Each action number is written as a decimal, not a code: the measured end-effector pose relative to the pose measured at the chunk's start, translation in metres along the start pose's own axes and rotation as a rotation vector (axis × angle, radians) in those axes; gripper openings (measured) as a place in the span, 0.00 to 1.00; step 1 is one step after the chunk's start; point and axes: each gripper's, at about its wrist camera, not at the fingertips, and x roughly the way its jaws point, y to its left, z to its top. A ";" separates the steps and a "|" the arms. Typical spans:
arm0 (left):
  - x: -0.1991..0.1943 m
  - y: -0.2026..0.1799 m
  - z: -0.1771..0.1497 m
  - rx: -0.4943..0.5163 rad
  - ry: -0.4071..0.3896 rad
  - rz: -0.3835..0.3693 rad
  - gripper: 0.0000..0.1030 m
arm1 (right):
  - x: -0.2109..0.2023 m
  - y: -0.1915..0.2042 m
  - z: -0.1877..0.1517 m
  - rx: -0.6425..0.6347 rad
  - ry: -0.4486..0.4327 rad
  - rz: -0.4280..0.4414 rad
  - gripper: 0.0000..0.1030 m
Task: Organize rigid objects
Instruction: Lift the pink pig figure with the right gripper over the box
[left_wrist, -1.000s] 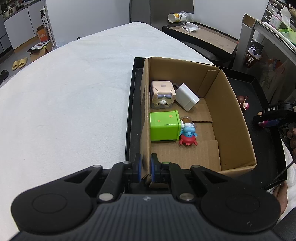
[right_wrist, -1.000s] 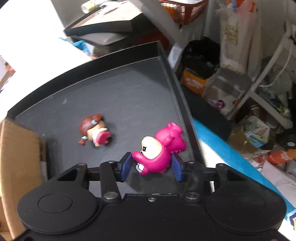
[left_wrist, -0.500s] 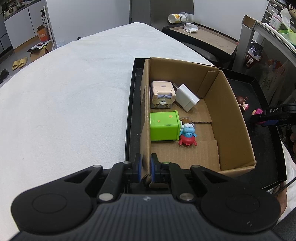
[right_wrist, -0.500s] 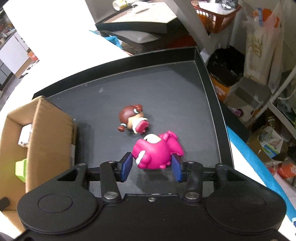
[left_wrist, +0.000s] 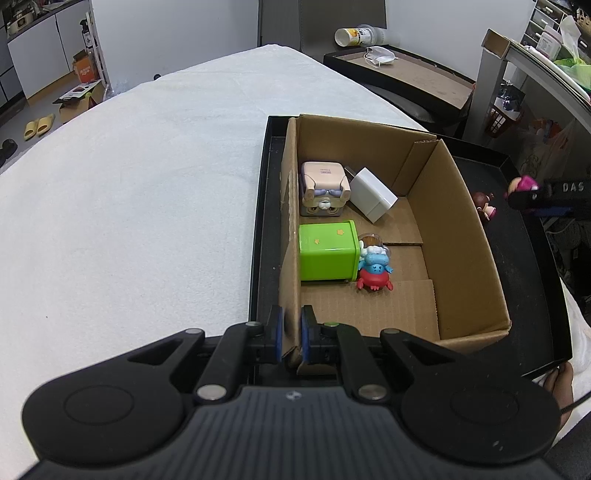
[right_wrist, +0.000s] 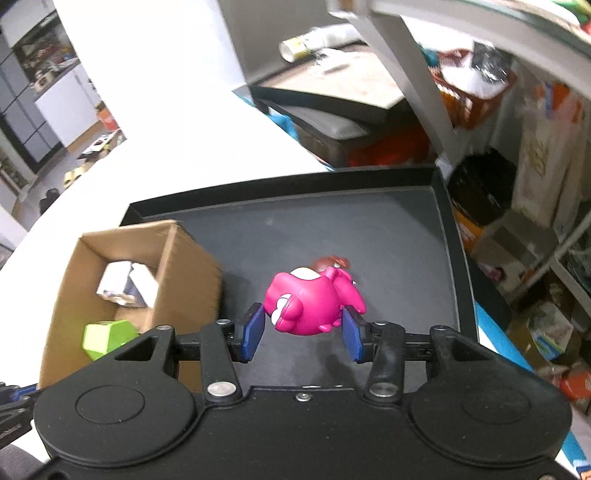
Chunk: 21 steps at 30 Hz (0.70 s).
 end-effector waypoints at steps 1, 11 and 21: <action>0.000 0.000 0.000 0.000 0.000 0.001 0.09 | -0.002 0.003 0.001 -0.009 -0.007 0.006 0.43; 0.001 0.000 -0.001 0.004 -0.002 -0.002 0.09 | -0.022 0.034 0.010 -0.092 -0.072 0.059 0.43; 0.000 0.001 -0.002 0.013 -0.003 -0.009 0.09 | -0.028 0.058 0.018 -0.119 -0.112 0.108 0.43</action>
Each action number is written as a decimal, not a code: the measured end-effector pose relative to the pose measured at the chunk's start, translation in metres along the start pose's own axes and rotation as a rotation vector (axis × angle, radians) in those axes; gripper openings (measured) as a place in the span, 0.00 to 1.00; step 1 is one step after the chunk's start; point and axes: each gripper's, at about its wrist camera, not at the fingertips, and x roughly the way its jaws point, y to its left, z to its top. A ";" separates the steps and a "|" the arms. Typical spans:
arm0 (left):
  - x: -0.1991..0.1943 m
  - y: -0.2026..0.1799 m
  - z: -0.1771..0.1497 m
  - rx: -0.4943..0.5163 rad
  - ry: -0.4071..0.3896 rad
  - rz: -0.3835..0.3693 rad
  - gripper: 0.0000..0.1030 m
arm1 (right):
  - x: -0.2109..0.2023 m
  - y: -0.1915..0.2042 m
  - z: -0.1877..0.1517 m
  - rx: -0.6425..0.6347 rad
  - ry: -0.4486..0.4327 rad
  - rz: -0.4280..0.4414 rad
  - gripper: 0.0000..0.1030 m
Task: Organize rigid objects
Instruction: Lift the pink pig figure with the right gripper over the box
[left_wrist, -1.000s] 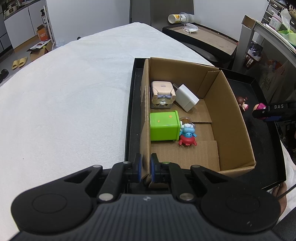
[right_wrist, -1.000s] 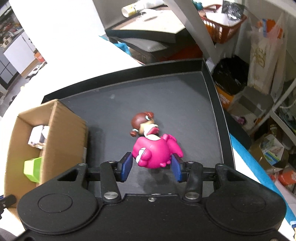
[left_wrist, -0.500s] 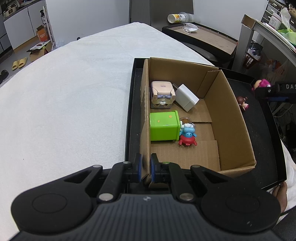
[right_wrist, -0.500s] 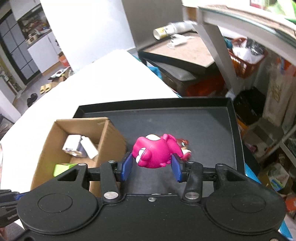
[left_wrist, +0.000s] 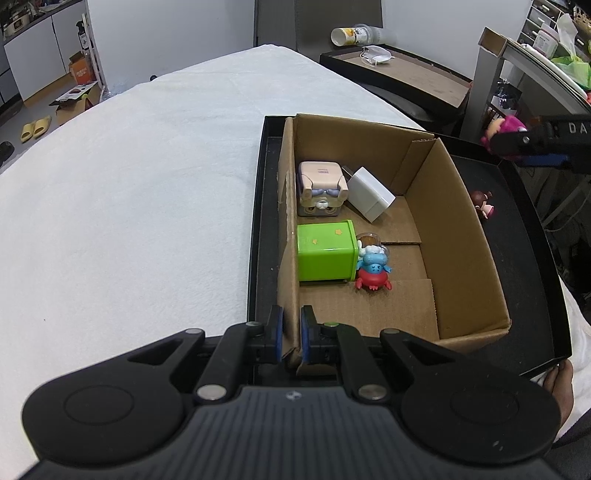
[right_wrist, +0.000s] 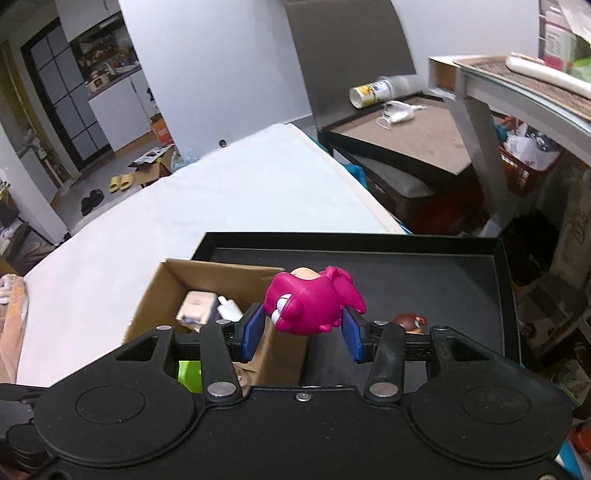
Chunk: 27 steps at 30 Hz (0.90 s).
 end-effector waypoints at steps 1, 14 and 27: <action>0.000 0.000 0.000 0.004 0.001 0.001 0.09 | 0.001 0.003 0.001 -0.007 0.000 0.001 0.43; 0.002 -0.003 0.001 0.015 0.009 0.003 0.09 | 0.008 0.041 0.000 -0.097 -0.013 0.049 0.43; 0.001 0.004 0.000 0.007 0.006 -0.019 0.09 | 0.036 0.062 -0.007 -0.179 0.016 -0.002 0.44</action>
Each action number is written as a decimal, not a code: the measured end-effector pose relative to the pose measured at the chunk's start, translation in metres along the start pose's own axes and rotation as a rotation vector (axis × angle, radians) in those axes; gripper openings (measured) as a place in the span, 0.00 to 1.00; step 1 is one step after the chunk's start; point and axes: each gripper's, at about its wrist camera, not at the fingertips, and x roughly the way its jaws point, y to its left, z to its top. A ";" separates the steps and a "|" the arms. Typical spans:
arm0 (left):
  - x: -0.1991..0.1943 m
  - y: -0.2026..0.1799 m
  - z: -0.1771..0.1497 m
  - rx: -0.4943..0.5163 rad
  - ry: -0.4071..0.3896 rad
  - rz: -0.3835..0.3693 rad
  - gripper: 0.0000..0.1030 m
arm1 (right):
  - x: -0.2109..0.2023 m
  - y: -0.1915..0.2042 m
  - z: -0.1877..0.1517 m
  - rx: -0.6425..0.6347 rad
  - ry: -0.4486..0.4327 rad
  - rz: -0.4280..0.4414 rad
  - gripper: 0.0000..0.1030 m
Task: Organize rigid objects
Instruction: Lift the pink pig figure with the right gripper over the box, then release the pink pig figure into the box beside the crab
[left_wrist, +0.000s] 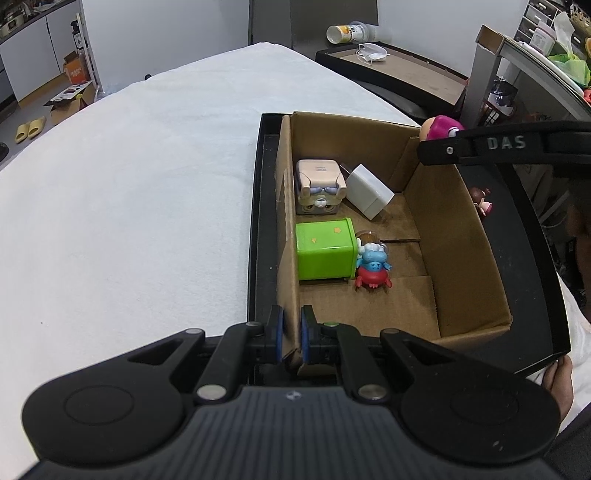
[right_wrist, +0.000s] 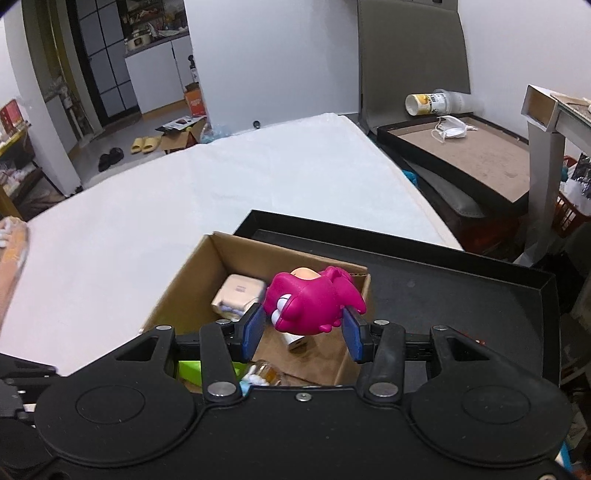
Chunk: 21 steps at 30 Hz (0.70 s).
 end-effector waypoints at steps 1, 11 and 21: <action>0.000 0.000 0.000 0.001 0.001 -0.001 0.09 | 0.002 0.000 0.000 -0.001 -0.001 -0.007 0.44; 0.000 -0.001 0.000 -0.003 0.000 -0.001 0.09 | 0.003 -0.013 0.000 0.033 -0.003 -0.037 0.45; -0.001 -0.001 -0.001 0.000 -0.004 0.006 0.09 | -0.007 -0.023 0.002 0.081 -0.005 0.032 0.45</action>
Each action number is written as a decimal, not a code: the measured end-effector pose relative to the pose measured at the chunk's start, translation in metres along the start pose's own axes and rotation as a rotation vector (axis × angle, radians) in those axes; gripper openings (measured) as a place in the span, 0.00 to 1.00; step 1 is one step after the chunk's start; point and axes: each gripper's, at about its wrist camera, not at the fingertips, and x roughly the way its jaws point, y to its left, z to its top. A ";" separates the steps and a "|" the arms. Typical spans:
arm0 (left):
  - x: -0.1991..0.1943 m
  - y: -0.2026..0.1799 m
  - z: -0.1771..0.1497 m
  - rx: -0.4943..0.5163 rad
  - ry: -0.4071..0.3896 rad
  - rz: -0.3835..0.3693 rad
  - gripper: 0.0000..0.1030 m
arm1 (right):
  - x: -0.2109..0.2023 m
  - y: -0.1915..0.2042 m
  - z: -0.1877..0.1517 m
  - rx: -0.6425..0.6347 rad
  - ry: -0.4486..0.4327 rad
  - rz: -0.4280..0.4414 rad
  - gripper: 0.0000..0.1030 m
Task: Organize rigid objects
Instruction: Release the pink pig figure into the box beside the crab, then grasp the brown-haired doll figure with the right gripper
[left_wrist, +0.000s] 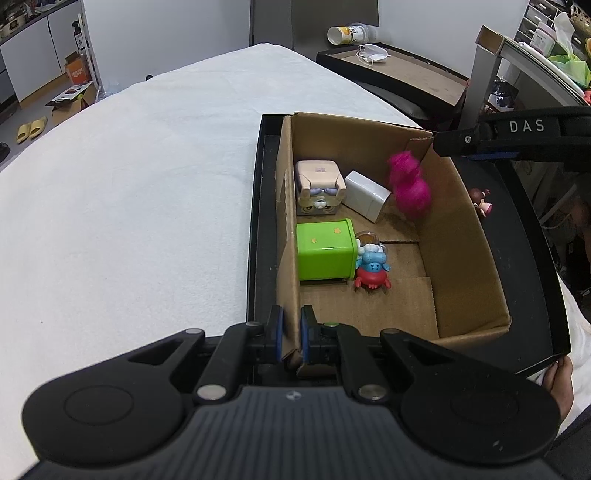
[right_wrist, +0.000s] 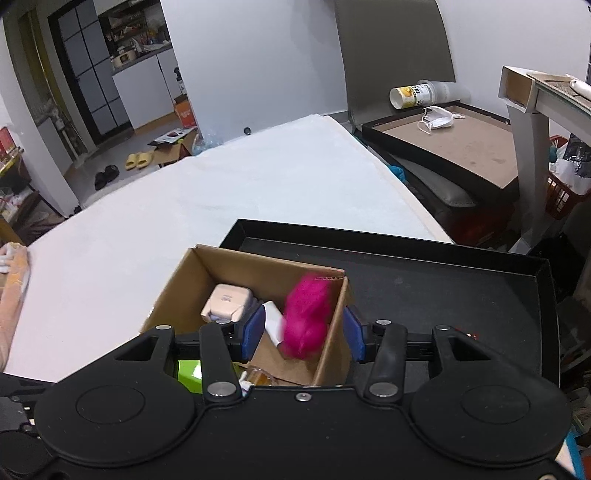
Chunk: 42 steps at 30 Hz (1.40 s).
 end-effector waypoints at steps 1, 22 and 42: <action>0.000 0.000 0.000 0.000 0.000 -0.001 0.09 | 0.000 0.001 0.000 -0.003 0.000 0.001 0.45; 0.000 0.000 0.000 0.001 -0.002 -0.001 0.09 | -0.010 -0.067 -0.004 0.133 0.070 -0.037 0.49; 0.001 0.000 -0.001 0.006 -0.004 -0.001 0.09 | 0.032 -0.121 -0.018 0.259 0.136 -0.078 0.52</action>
